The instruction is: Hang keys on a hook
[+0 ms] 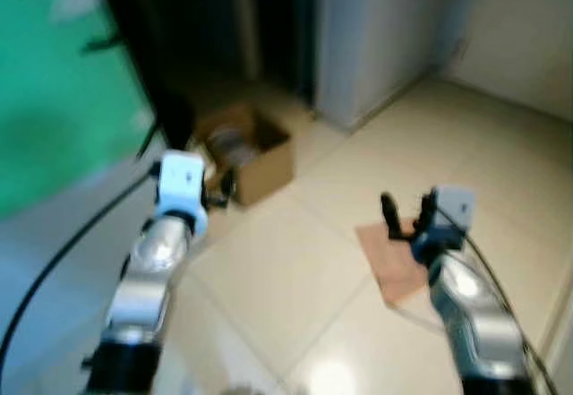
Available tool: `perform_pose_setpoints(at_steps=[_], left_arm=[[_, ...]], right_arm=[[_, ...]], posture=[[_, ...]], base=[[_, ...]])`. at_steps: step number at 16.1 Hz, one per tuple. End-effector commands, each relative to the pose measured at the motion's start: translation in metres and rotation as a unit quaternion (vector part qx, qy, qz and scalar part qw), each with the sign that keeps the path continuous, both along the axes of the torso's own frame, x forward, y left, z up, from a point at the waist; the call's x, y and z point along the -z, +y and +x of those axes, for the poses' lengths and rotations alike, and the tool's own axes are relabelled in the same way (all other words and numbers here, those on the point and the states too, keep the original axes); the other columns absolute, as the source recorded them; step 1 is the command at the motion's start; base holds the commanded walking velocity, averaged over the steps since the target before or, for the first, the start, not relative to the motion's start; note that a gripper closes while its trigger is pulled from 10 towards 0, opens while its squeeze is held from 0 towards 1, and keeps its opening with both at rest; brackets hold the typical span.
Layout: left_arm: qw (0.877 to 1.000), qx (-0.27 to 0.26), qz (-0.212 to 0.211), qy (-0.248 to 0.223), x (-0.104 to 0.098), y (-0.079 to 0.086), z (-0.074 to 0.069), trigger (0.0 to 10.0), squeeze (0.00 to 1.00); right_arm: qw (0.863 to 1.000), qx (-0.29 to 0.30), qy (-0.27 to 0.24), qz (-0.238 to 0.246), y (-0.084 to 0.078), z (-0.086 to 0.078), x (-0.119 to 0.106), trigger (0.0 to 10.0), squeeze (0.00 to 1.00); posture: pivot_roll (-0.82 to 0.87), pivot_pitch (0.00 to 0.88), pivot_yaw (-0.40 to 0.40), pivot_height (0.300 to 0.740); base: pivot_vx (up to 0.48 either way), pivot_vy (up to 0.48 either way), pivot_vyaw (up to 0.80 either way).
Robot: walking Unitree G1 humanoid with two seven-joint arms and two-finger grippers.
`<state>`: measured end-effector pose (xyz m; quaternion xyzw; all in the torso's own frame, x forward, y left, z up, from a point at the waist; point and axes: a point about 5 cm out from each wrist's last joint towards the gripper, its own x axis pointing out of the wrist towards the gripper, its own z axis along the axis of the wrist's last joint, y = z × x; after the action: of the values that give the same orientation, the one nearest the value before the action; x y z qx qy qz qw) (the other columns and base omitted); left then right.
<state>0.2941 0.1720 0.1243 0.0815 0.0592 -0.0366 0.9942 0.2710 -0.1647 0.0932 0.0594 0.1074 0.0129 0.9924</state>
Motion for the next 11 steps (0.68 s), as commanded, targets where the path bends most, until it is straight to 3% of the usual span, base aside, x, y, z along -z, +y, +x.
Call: perform_pose_setpoints(at_steps=[1,11], left_arm=[[1.0,0.001,0.001,-0.002,-0.0022,0.0002,0.0008,10.0,0.0],[1.0,0.0,-0.001,0.0,-0.0023,0.001,0.0019,10.0,0.0]], right_arm=[[1.0,-0.008,0.001,-0.004,0.0025,0.0019,-0.0014,10.0,1.0],[1.0,-0.009,0.001,-0.006,0.0043,0.0042,-0.0013,10.0,1.0]], posture=[[-0.1,0.0,0.055,0.74],[-0.1,0.0,0.052,0.74]], base=[[0.24,0.0,0.8],[0.287,0.0,0.8]])
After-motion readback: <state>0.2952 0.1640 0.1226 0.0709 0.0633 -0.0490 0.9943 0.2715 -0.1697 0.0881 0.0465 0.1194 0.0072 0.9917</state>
